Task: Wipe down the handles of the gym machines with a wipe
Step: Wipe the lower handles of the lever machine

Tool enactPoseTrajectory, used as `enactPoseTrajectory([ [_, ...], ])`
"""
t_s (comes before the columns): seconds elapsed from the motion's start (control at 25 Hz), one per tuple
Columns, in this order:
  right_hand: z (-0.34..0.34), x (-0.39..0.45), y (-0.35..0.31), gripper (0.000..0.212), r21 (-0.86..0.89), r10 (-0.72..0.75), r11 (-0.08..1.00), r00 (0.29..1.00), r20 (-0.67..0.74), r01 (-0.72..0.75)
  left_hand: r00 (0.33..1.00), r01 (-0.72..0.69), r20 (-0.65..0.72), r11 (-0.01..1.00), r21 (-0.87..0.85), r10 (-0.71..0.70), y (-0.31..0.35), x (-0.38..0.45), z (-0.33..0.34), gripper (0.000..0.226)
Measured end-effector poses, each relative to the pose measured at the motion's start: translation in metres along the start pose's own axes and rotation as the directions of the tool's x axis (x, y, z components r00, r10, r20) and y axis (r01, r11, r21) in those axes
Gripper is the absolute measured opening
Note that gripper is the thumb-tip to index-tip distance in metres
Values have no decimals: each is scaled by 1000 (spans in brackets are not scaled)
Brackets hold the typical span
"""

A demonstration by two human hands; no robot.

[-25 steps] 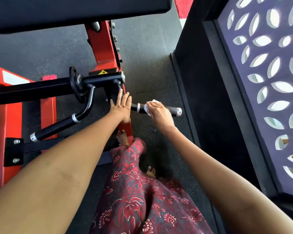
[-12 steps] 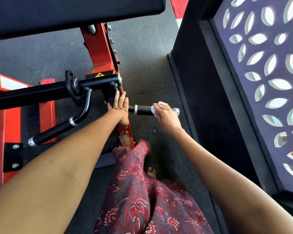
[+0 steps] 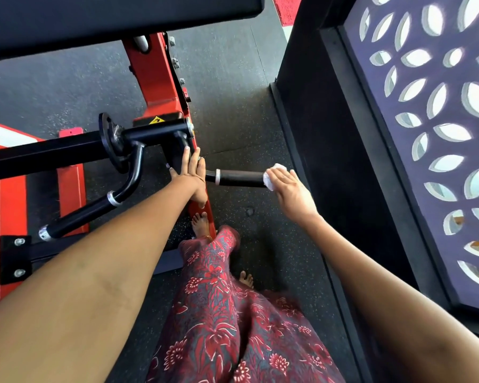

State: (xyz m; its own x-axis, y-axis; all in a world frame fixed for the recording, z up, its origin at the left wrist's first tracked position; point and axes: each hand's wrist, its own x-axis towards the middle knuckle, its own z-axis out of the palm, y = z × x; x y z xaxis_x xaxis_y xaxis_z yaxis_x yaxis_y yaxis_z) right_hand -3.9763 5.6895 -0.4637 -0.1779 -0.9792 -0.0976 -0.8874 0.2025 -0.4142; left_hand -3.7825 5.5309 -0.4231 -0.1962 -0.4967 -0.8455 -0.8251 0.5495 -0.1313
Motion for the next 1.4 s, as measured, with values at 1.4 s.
enactPoseTrajectory([
  [1.4, -4, 4, -1, 25, 494, 473, 779, 879, -60, -386, 1000, -16, -12, 997, 70, 17, -1, -2, 1, 120],
])
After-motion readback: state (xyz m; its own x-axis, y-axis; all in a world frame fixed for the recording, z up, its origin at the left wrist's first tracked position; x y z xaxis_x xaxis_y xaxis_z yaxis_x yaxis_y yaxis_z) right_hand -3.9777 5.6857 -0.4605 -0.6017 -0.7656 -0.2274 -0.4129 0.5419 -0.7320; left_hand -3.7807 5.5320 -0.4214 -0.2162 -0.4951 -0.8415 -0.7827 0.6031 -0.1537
